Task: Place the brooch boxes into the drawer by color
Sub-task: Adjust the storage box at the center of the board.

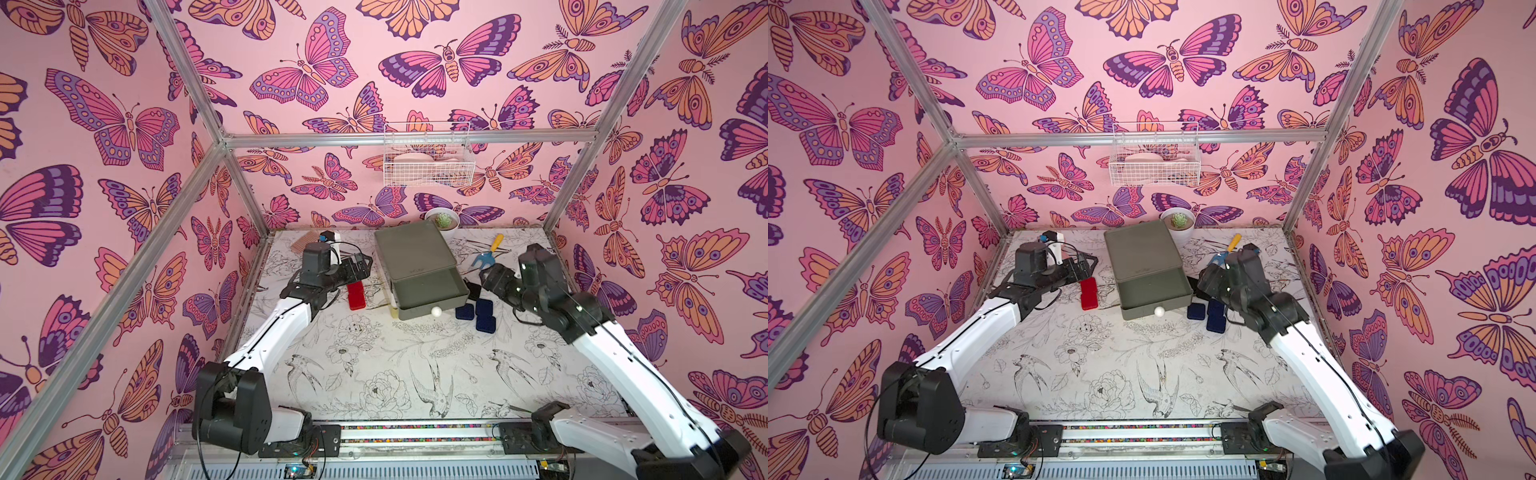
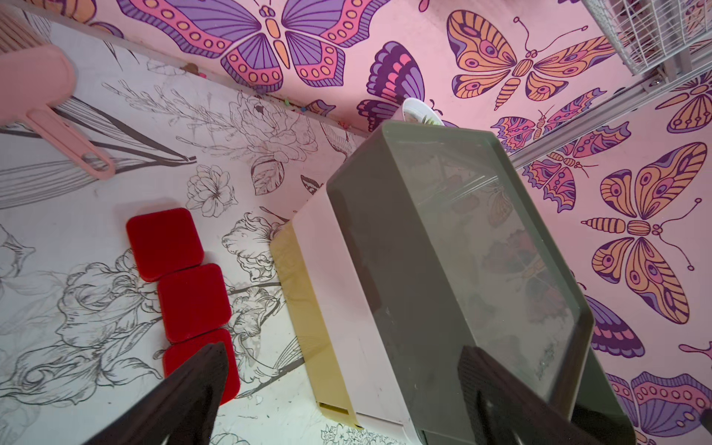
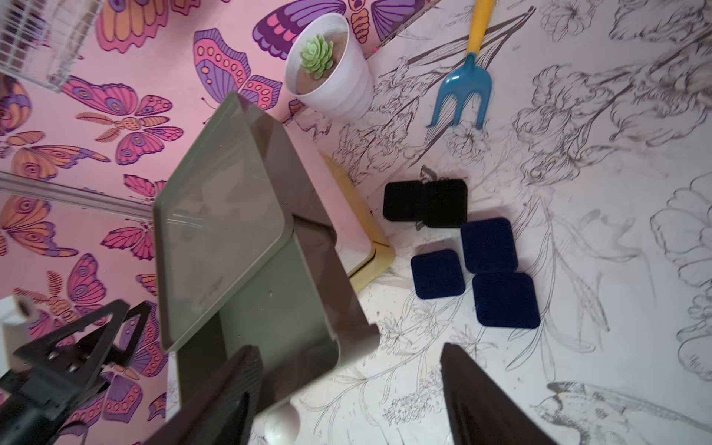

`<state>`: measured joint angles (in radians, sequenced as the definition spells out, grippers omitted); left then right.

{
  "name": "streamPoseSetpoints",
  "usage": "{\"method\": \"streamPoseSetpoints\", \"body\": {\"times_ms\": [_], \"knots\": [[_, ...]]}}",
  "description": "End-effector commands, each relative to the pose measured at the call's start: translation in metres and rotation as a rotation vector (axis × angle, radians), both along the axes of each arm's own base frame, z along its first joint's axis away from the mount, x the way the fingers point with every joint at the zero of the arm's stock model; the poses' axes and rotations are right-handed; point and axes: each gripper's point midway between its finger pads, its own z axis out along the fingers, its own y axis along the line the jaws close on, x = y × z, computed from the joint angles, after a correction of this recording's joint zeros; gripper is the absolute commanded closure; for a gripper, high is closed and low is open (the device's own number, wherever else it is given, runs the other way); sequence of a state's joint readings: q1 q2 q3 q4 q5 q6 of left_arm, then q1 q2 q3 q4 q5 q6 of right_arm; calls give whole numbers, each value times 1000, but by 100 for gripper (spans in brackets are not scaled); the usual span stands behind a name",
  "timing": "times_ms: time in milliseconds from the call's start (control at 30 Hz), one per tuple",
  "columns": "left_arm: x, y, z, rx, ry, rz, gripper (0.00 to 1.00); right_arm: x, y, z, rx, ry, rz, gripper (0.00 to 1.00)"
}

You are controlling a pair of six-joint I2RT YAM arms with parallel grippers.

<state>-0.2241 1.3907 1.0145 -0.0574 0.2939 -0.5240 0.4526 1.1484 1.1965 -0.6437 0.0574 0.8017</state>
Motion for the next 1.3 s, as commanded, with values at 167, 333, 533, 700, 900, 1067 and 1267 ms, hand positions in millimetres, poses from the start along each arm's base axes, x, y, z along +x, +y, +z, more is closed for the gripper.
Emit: {"method": "streamPoseSetpoints", "body": {"times_ms": [167,333,533,700,900,1067,1267], "knots": [[8,-15,-21,-79,129,54,0,67,7,-21,-94,80,148,21],[14,-13,-32,-84,187,97,2,96,8,-57,-82,151,180,23],[22,-25,-40,-113,229,73,4,117,28,-78,-38,190,265,28],[30,-32,-41,-109,231,69,4,127,49,-81,22,199,314,33],[42,-37,-40,-107,224,60,4,119,80,-79,23,191,385,33],[54,-39,-41,-87,219,55,4,111,102,-79,49,187,414,33],[68,-45,-40,-77,212,30,3,104,133,-78,78,185,456,33]]}}
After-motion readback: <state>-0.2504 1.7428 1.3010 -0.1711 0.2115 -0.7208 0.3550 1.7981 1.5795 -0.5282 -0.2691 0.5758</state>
